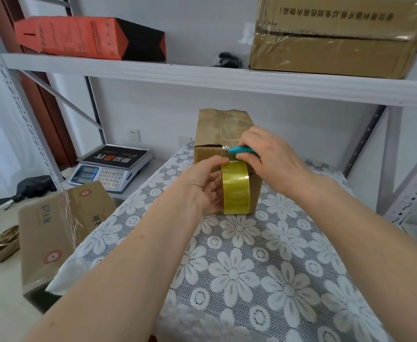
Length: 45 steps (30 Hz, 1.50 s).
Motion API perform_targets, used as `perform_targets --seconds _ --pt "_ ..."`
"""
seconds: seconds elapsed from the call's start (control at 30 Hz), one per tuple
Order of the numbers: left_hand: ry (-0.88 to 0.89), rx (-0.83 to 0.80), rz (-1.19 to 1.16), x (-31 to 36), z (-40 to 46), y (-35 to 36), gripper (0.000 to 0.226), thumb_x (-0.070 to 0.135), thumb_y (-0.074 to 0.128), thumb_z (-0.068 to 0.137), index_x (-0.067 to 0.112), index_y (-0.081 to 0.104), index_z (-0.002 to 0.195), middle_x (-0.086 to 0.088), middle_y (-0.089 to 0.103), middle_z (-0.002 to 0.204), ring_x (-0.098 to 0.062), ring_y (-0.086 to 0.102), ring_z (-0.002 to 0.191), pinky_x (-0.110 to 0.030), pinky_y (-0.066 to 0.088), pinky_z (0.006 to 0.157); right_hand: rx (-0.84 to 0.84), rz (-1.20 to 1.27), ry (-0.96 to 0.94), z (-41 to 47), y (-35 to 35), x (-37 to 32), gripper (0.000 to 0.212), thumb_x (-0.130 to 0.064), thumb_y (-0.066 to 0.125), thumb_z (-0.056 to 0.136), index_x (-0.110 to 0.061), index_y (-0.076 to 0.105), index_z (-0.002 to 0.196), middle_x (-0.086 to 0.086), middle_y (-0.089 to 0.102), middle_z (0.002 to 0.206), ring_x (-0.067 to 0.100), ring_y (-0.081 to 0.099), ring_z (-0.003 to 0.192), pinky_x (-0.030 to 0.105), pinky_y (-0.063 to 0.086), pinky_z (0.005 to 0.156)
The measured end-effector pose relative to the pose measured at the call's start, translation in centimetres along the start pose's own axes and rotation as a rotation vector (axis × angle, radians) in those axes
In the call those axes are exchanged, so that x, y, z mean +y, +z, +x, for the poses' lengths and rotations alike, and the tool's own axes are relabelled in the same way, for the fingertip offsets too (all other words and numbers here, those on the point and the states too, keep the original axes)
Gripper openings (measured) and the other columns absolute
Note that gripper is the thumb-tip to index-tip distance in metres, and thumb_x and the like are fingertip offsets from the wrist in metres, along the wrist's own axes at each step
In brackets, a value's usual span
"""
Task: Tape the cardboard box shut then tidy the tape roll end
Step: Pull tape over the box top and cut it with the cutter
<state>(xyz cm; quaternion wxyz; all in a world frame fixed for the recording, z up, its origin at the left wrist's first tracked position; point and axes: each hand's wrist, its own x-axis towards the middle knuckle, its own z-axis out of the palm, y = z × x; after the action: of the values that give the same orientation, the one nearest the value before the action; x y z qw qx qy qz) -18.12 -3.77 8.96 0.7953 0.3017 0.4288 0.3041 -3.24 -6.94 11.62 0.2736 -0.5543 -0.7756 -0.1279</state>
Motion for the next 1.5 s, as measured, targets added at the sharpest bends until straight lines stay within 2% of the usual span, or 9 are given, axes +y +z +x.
perform_targets --seconds 0.13,0.27,0.5,0.7,0.9,1.07,1.27,1.4,1.5 --pt "0.018 0.030 -0.017 0.1 0.6 0.1 0.018 0.022 0.075 0.075 0.010 0.064 0.084 0.001 0.061 0.069 -0.022 0.060 0.094 -0.048 0.043 0.102 -0.010 -0.003 -0.001 0.1 0.0 -0.2 0.010 -0.017 0.058 0.090 -0.008 0.057 0.089 -0.002 0.049 0.088 0.013 0.041 0.082 0.026 0.031 0.070" --pt "-0.005 0.039 -0.044 0.2 0.8 -0.2 0.015 0.020 0.075 0.074 0.012 0.062 0.078 0.003 0.055 0.061 -0.019 0.058 0.090 -0.045 0.044 0.103 -0.033 -0.038 0.000 0.3 0.0 -0.6 0.011 -0.019 0.056 0.092 -0.008 0.056 0.090 0.000 0.051 0.092 0.012 0.041 0.085 0.027 0.034 0.072" --pt "0.003 0.023 -0.076 0.1 1.4 -0.2 0.014 0.018 0.073 0.073 0.013 0.060 0.072 0.003 0.053 0.067 -0.018 0.053 0.091 -0.045 0.040 0.106 -0.061 -0.098 -0.011 0.3 -0.3 -1.0 0.012 -0.019 0.053 0.094 -0.008 0.056 0.093 0.006 0.055 0.099 0.014 0.040 0.088 0.030 0.038 0.073" --pt "0.019 -0.015 -0.065 -0.1 1.5 -0.2 0.013 0.019 0.071 0.076 0.012 0.061 0.081 0.000 0.054 0.078 -0.021 0.056 0.095 -0.046 0.047 0.093 -0.043 -0.108 -0.012 0.1 -0.2 -1.2 0.011 -0.019 0.052 0.094 -0.008 0.056 0.094 0.007 0.055 0.099 0.016 0.042 0.087 0.034 0.041 0.073" --pt "0.030 0.002 -0.050 -0.2 2.2 -0.1 0.019 0.026 0.072 0.077 0.012 0.065 0.089 0.001 0.056 0.091 -0.020 0.055 0.096 -0.047 0.045 0.099 -0.056 -0.130 0.005 0.3 -0.2 -1.2 0.012 -0.020 0.052 0.094 -0.008 0.056 0.096 0.007 0.056 0.102 0.021 0.049 0.093 0.036 0.044 0.074" --pt "0.020 -0.017 -0.073 -0.4 2.4 -0.1 0.023 0.030 0.071 0.076 0.018 0.065 0.095 0.000 0.052 0.098 -0.023 0.052 0.093 -0.053 0.054 0.073 -0.056 -0.151 -0.006 0.3 0.0 -1.3 0.011 -0.020 0.052 0.094 -0.009 0.055 0.095 0.006 0.055 0.101 0.020 0.048 0.091 0.037 0.045 0.075" --pt "0.036 0.003 -0.056 -0.5 2.4 0.1 0.026 0.030 0.070 0.077 0.018 0.065 0.100 -0.001 0.057 0.103 -0.025 0.059 0.096 -0.048 0.053 0.074 -0.053 -0.176 -0.020 0.4 0.2 -1.4 0.010 -0.019 0.053 0.094 -0.010 0.056 0.096 0.006 0.055 0.099 0.020 0.049 0.090 0.033 0.044 0.072" --pt "0.042 -0.002 -0.079 -0.6 2.2 0.2 0.016 0.027 0.068 0.079 0.013 0.066 0.086 -0.002 0.060 0.102 -0.026 0.061 0.097 -0.051 0.052 0.083 -0.044 -0.188 -0.018 0.4 0.3 -1.4 0.010 -0.019 0.054 0.093 -0.011 0.056 0.097 0.005 0.055 0.100 0.019 0.049 0.091 0.034 0.045 0.072" --pt "0.049 -0.010 -0.061 -0.6 2.0 0.3 0.016 0.027 0.067 0.080 0.013 0.065 0.087 -0.004 0.061 0.101 -0.027 0.061 0.098 -0.051 0.051 0.083 -0.049 -0.191 -0.020 0.4 0.2 -1.5 0.009 -0.019 0.054 0.093 -0.011 0.055 0.094 0.005 0.054 0.098 0.017 0.046 0.087 0.033 0.043 0.070"
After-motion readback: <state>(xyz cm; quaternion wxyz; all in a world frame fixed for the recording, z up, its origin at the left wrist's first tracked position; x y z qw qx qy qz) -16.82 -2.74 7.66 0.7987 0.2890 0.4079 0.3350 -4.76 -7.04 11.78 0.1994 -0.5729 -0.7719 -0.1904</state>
